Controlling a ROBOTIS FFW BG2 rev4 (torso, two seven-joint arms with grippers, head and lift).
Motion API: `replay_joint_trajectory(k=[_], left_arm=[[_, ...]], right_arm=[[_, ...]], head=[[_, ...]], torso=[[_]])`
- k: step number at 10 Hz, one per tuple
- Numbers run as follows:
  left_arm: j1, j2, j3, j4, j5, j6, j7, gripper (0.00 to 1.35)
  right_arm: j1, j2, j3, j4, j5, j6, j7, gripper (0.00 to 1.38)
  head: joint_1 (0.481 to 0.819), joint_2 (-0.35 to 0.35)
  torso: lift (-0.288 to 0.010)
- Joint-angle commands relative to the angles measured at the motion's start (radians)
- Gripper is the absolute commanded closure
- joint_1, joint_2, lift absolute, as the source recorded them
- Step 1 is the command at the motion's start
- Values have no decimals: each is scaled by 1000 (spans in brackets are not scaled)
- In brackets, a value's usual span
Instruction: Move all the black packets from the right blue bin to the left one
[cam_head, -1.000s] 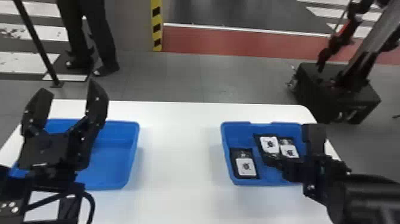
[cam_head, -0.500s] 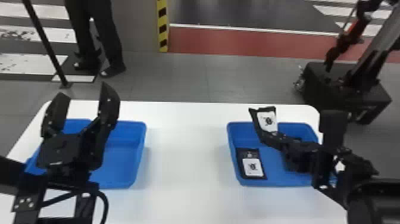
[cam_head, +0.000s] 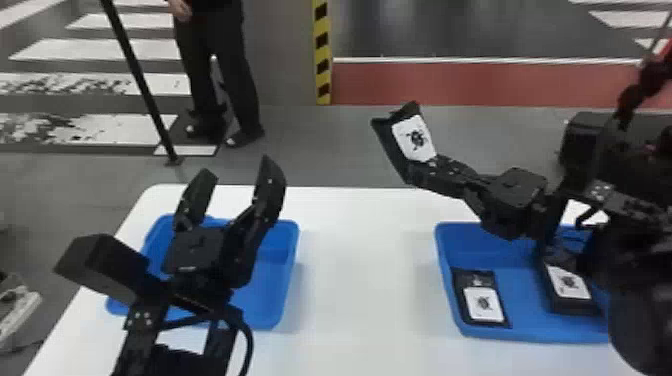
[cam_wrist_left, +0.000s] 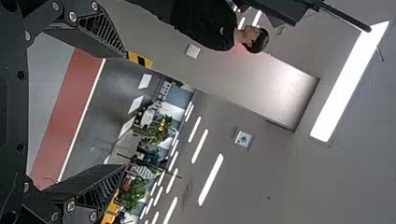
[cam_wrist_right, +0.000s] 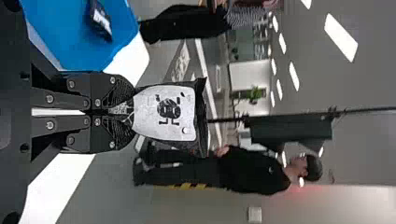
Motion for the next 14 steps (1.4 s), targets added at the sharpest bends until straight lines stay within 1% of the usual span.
replay_joint_trajectory(k=[1,2,3,4,5,6,9,11,14], left_arm=[[-5,-2,5,-2,1,-6,0,188],[-3,-3,12,-2,7,-11,0,188],[-7,-3,12,-5,16,-16,0,188],[-10,-3,7,-12,19,-16,0,188],[-15,-3,4,-22,24,-16,-6,188],[-17,0,1,-34,31,-1,-14,188],[-27,9,-2,-39,33,77,-28,188],[-42,11,-2,-39,31,127,-31,188],[-64,9,-10,-39,33,178,-43,188]], right_arm=[[-45,0,25,79,-35,-39,27,1291],[-62,0,37,126,-67,-39,66,1291],[-111,-1,62,207,-109,-39,119,1291],[-146,-1,89,246,-118,-24,152,1291],[-195,2,125,322,-150,-22,201,1291],[-217,13,134,339,-138,-9,230,1291],[-246,17,186,332,-150,23,250,1291],[-256,17,230,320,-162,37,250,1291],[-264,19,263,317,-173,45,251,1291]], head=[[633,84],[625,101],[625,116],[628,134],[627,151],[624,167],[617,186],[622,200],[625,213]], torso=[[-110],[-110],[-110],[-110],[-110],[-110],[-110],[-110],[-110]])
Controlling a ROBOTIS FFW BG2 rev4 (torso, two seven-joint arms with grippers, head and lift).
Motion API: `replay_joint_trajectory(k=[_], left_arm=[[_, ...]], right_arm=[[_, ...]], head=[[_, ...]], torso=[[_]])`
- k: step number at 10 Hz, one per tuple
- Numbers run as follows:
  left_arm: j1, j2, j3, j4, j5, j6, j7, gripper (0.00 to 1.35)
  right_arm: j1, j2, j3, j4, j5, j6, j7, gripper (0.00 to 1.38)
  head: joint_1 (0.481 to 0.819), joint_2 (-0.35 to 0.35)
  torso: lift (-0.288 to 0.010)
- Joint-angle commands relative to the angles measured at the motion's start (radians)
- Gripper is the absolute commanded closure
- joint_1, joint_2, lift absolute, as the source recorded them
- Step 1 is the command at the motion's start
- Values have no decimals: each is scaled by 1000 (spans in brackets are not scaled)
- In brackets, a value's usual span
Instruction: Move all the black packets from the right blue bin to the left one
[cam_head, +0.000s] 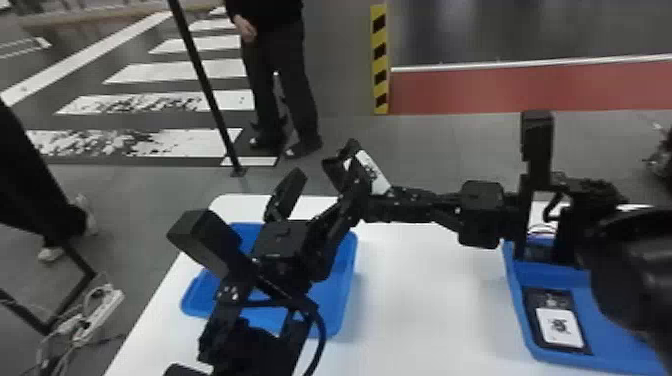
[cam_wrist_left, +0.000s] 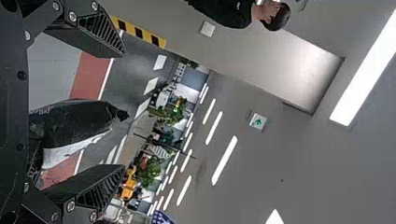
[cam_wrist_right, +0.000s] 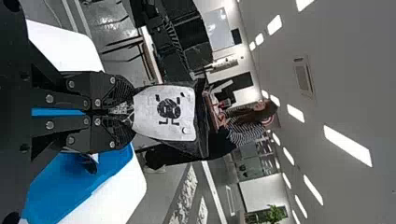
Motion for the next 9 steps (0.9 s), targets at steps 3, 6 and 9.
replay_joint_trajectory(k=[3,6,9], left_arm=[[-17,-14,-1,0,10,75,-1,329],[-12,-14,-11,0,-25,13,42,1223],[-12,-9,-11,-2,-56,-6,41,1223]], right_arm=[[-14,2,44,2,-11,9,-2,1291],[-14,2,44,12,-13,9,-2,1291],[-29,2,41,32,-13,-8,-5,1291]], head=[[633,221],[638,228],[628,236]], torso=[[-110],[-110],[-110]])
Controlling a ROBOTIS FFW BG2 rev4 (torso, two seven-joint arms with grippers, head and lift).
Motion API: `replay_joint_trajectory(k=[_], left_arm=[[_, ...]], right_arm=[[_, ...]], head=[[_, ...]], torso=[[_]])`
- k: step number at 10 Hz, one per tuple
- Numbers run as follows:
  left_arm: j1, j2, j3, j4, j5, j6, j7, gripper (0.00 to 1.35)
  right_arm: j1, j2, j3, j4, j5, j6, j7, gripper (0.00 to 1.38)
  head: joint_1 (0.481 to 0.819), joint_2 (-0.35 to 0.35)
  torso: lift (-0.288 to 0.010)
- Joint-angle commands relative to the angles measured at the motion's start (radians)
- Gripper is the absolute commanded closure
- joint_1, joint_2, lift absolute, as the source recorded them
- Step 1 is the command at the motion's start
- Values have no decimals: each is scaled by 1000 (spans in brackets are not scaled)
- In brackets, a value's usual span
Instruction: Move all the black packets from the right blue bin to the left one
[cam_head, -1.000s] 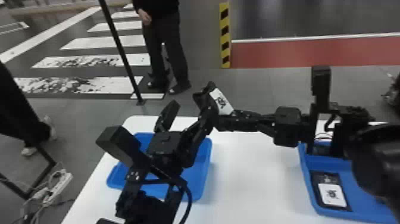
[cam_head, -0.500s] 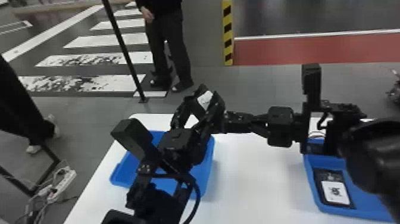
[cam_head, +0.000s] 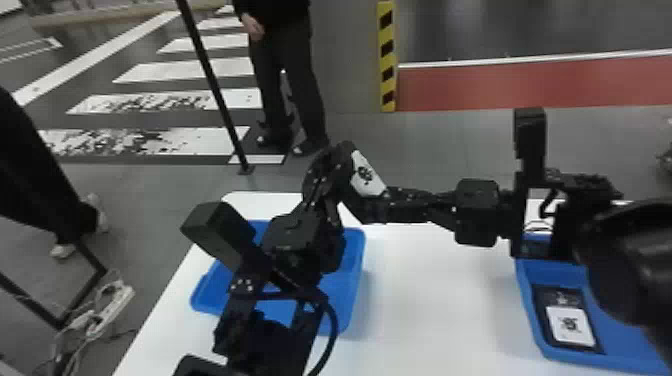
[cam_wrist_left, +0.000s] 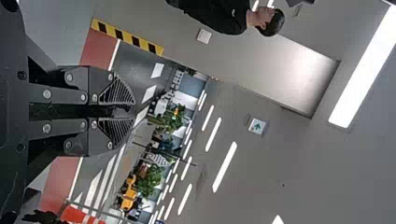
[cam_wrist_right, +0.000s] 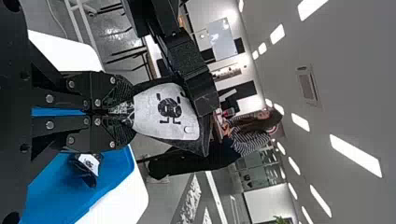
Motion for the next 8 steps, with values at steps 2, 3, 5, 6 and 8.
replay_joint_trajectory(k=[2,3,5,6,8], left_arm=[[-4,3,-3,-1,-19,-3,-8,1223],[-4,3,-4,-4,-26,-6,-11,1223],[-7,5,-1,-4,-34,-18,-11,1223],[-4,2,8,-4,-43,-28,-11,1223],[-2,-21,65,1,-105,-20,-5,1223]], right_arm=[[-24,1,-2,13,-4,-29,-5,1291],[-32,1,-2,15,-5,-42,-11,1154],[-34,6,-24,49,-8,-66,-12,249],[-27,6,-45,57,-5,-76,-14,4],[12,4,-120,40,30,-83,-14,183]], head=[[620,234],[611,230],[600,226],[596,221],[590,211]], torso=[[-110],[-110],[-110],[-110],[-110]])
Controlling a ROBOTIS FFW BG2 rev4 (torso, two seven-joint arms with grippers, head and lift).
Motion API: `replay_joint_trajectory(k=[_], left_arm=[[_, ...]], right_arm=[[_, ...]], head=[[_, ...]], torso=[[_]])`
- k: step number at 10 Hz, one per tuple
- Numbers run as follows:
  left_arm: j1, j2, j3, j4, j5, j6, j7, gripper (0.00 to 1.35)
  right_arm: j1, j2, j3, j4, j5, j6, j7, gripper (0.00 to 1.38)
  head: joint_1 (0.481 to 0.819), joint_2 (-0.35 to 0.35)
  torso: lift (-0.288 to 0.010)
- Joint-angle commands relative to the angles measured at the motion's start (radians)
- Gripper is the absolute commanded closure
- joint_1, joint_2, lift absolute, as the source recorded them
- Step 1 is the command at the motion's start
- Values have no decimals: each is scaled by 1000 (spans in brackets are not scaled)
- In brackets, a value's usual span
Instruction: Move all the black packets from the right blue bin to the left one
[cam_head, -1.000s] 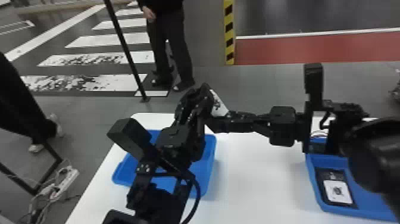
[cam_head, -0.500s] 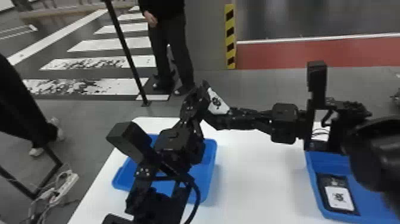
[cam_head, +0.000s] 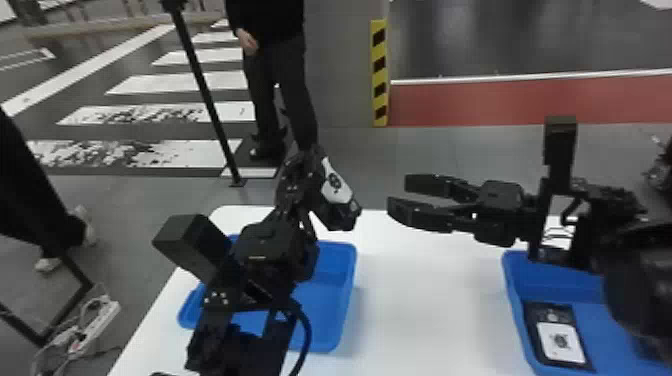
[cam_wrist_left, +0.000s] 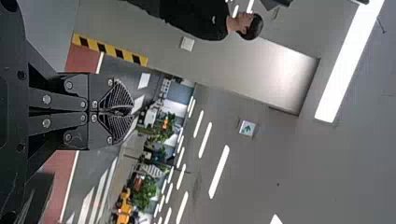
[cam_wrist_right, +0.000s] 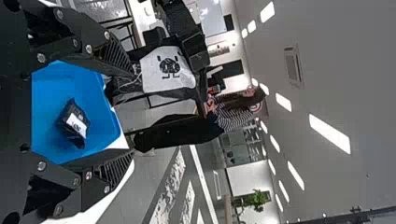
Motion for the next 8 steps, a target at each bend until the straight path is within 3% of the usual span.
replay_joint_trajectory(k=[1,3,5,6,8], left_arm=[[-3,-15,44,28,-48,5,8,1223],[-28,-15,76,116,-125,-27,39,1223],[-99,-15,122,332,-249,-116,70,1223],[-116,-15,144,386,-318,-116,91,1223],[-111,-15,157,428,-432,-130,205,1219]], right_arm=[[42,-7,-50,-34,14,12,2,229],[82,-19,-82,-69,29,35,0,243],[153,-18,-128,-137,34,35,-43,243],[158,-19,-128,-145,37,37,-43,245],[158,-21,-128,-147,38,42,-43,240]], head=[[590,209],[608,213],[630,217],[648,223],[665,249]], torso=[[-110],[-110],[-110],[-110],[-110]])
